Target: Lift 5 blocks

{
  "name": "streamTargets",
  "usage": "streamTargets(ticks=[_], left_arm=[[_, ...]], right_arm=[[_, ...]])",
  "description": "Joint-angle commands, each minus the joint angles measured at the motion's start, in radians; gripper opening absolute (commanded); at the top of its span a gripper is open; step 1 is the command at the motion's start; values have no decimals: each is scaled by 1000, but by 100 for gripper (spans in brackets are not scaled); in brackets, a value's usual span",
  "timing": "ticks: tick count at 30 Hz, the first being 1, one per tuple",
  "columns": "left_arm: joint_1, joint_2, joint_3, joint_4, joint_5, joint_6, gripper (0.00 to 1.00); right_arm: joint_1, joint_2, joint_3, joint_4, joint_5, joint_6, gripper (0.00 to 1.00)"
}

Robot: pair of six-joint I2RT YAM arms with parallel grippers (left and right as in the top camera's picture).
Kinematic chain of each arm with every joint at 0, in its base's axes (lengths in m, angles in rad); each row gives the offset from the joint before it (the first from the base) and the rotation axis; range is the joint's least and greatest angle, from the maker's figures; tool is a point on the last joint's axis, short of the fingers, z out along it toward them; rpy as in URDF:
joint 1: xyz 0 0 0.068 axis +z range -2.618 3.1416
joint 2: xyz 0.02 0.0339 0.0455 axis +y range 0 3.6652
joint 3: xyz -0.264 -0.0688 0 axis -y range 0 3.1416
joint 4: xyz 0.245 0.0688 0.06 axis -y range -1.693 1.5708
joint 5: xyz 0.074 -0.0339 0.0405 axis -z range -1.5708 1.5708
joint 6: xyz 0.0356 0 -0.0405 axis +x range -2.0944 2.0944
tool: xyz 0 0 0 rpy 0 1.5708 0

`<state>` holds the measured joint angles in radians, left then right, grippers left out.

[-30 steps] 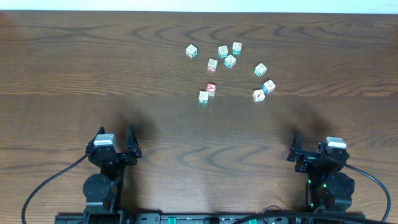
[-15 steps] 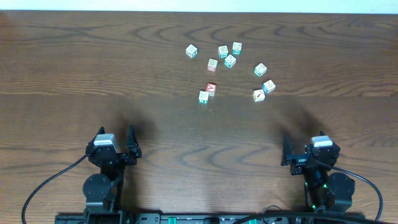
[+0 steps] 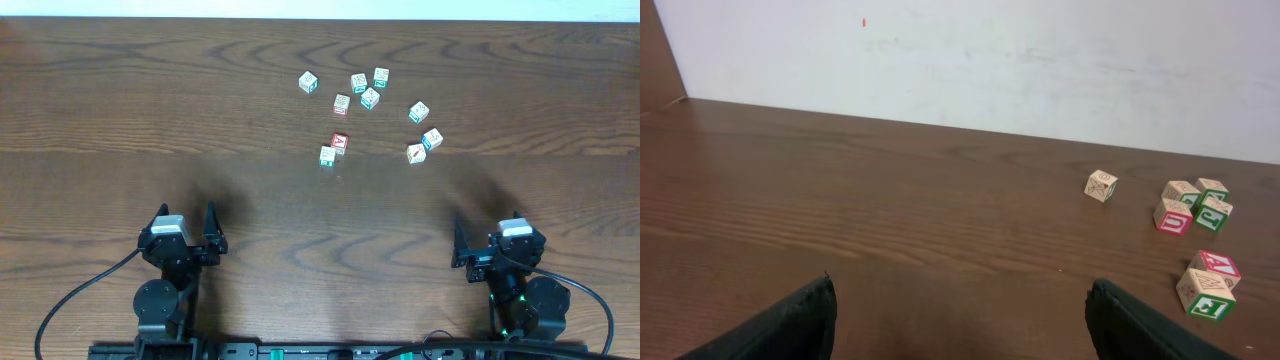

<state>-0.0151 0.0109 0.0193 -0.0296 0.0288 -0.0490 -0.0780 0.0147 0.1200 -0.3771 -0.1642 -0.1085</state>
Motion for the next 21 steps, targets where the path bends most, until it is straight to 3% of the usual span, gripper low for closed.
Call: streamTargets(ticks=[1,15,21], left_arm=[[-3,-7,-15,-39,2,-1,80],[-3,-7,-15,-39,2,-1,80],[-3,-7,-15,-39,2,-1,80]], right_arm=[[7,-9,-7,1,4,57,99],[7,18,42,43,-46,124,99],[7,140,143,31,-88,164,99]])
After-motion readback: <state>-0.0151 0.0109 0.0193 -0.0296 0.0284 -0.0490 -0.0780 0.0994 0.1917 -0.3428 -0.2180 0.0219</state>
